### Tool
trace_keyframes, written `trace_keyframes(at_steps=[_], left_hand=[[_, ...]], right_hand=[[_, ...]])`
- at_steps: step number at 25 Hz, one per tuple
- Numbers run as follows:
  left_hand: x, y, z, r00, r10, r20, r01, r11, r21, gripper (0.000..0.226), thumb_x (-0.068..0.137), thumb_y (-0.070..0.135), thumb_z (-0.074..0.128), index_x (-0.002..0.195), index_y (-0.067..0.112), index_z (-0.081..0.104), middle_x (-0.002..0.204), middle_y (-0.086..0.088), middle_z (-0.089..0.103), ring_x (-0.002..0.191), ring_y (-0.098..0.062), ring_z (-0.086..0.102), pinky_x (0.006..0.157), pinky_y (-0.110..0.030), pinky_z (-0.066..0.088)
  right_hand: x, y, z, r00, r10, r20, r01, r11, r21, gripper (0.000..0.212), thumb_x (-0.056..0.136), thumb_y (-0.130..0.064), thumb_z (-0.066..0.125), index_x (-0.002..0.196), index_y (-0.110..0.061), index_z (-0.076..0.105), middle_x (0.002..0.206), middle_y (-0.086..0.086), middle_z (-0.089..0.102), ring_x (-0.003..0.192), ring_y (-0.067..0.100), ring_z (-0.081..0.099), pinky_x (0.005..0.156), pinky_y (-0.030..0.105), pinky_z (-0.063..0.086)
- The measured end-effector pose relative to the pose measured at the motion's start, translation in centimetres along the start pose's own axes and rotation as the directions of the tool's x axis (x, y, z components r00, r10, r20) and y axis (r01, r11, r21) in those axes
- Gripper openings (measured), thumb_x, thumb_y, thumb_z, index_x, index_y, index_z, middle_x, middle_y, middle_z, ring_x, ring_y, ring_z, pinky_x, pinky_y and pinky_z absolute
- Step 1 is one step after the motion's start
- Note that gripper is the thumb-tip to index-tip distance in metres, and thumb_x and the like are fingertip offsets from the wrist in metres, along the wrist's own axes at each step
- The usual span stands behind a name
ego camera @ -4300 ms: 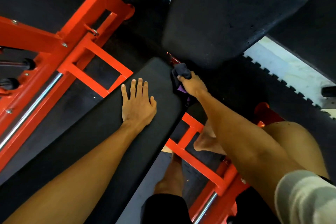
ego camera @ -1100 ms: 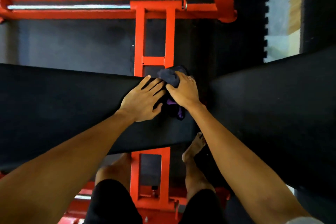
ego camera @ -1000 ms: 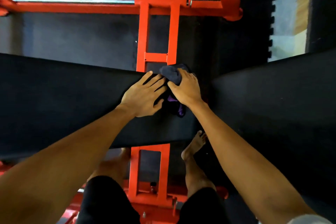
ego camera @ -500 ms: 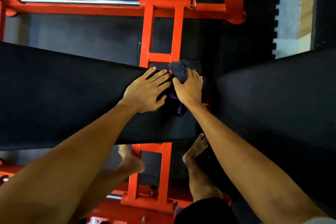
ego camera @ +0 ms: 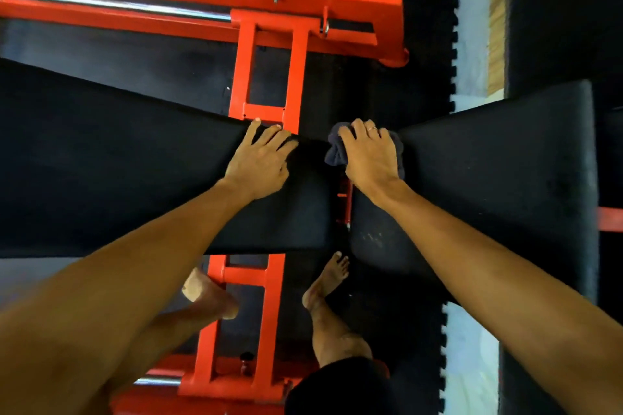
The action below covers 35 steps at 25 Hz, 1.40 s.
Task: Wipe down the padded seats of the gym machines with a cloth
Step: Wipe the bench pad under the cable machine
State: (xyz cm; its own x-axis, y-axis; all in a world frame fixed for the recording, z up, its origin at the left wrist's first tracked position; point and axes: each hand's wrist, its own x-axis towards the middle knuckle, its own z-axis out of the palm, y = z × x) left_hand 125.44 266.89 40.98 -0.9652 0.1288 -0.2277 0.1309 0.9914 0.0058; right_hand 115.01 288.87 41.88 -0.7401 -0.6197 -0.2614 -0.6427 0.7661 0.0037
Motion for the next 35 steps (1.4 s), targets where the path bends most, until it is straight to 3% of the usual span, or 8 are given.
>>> trace_keyframes(at_steps=[2, 4, 8, 14, 21, 27, 31, 35], left_hand=[[1.2, 3.5, 1.0, 0.999, -0.042, 0.028, 0.042, 0.999, 0.014, 0.062, 0.09, 0.03, 0.056, 0.148, 0.011, 0.049, 0.154, -0.013, 0.043, 0.146, -0.031, 0.034, 0.124, -0.056, 0.014], [2.1, 6.6, 2.3, 0.998, -0.032, 0.047, 0.031, 0.999, 0.026, 0.067, 0.09, 0.032, 0.055, 0.152, 0.01, 0.043, 0.16, -0.015, 0.035, 0.15, -0.032, 0.026, 0.126, -0.054, 0.007], [3.6, 10.1, 4.9, 0.995, -0.089, 0.036, 0.087, 0.995, 0.058, 0.069, 0.095, 0.039, 0.042, 0.157, 0.011, 0.033, 0.165, -0.014, 0.025, 0.154, -0.031, 0.016, 0.125, -0.056, 0.002], [4.4, 11.1, 6.2, 0.992, -0.129, 0.006, 0.128, 0.987, 0.093, 0.07, 0.094, 0.043, 0.029, 0.159, 0.017, 0.028, 0.168, -0.01, 0.02, 0.155, -0.029, 0.012, 0.125, -0.055, 0.002], [4.4, 10.8, 6.0, 0.991, -0.131, -0.003, 0.131, 0.987, 0.09, 0.066, 0.099, 0.042, 0.029, 0.16, 0.016, 0.026, 0.168, -0.011, 0.019, 0.155, -0.03, 0.012, 0.125, -0.056, 0.0], [4.4, 10.8, 6.4, 0.99, -0.138, -0.03, 0.14, 0.984, 0.111, 0.065, 0.1, 0.042, 0.025, 0.16, 0.016, 0.025, 0.168, -0.01, 0.019, 0.155, -0.029, 0.012, 0.125, -0.055, 0.001], [4.5, 10.9, 6.3, 0.99, -0.133, -0.039, 0.137, 0.986, 0.099, 0.064, 0.099, 0.04, 0.026, 0.159, 0.017, 0.028, 0.168, -0.01, 0.02, 0.155, -0.029, 0.013, 0.125, -0.055, 0.004], [4.4, 10.8, 6.1, 0.991, -0.132, -0.012, 0.133, 0.984, 0.116, 0.065, 0.1, 0.041, 0.023, 0.161, 0.018, 0.023, 0.169, -0.01, 0.015, 0.156, -0.029, 0.009, 0.124, -0.055, 0.001]], right_hand=[[-2.2, 1.7, -0.1, 0.981, -0.061, 0.185, 0.097, 0.977, -0.188, 0.049, 0.09, -0.028, 0.066, 0.137, -0.019, 0.055, 0.15, 0.012, 0.044, 0.138, 0.034, 0.039, 0.111, 0.05, 0.035], [-4.1, 2.7, 0.5, 0.922, -0.069, 0.381, 0.17, 0.956, -0.238, 0.065, 0.092, -0.051, 0.06, 0.15, -0.026, 0.044, 0.165, 0.011, 0.025, 0.152, 0.034, 0.019, 0.122, 0.053, 0.018], [-2.2, 3.1, 1.7, 0.862, -0.108, 0.495, 0.25, 0.941, -0.229, 0.078, 0.094, -0.074, 0.035, 0.159, -0.031, 0.031, 0.171, 0.004, 0.008, 0.157, 0.034, -0.004, 0.124, 0.059, -0.005], [4.5, 4.6, 2.2, 0.866, 0.045, 0.498, 0.073, 0.974, -0.216, 0.064, 0.095, -0.068, 0.036, 0.146, -0.031, 0.05, 0.155, 0.005, 0.043, 0.146, 0.04, 0.03, 0.122, 0.062, 0.002], [-1.2, 6.4, 1.9, 0.918, -0.046, 0.394, 0.194, 0.918, -0.345, 0.078, 0.097, -0.072, 0.028, 0.162, -0.034, 0.014, 0.171, 0.008, 0.006, 0.156, 0.04, -0.002, 0.123, 0.061, -0.006], [4.9, 1.2, 4.0, 0.834, 0.003, 0.552, 0.226, 0.91, -0.347, 0.056, 0.093, -0.057, 0.044, 0.14, -0.029, 0.056, 0.15, 0.004, 0.045, 0.14, 0.037, 0.034, 0.117, 0.056, 0.019], [3.4, 4.6, 2.6, 0.904, -0.041, 0.426, 0.169, 0.949, -0.268, 0.059, 0.094, -0.065, 0.043, 0.142, -0.032, 0.051, 0.152, 0.004, 0.044, 0.138, 0.037, 0.038, 0.115, 0.053, 0.021], [0.4, 10.1, 0.0, 0.956, 0.075, 0.282, 0.015, 0.953, -0.303, 0.062, 0.094, -0.07, 0.041, 0.146, -0.036, 0.043, 0.154, 0.006, 0.043, 0.142, 0.039, 0.034, 0.122, 0.056, 0.012]])
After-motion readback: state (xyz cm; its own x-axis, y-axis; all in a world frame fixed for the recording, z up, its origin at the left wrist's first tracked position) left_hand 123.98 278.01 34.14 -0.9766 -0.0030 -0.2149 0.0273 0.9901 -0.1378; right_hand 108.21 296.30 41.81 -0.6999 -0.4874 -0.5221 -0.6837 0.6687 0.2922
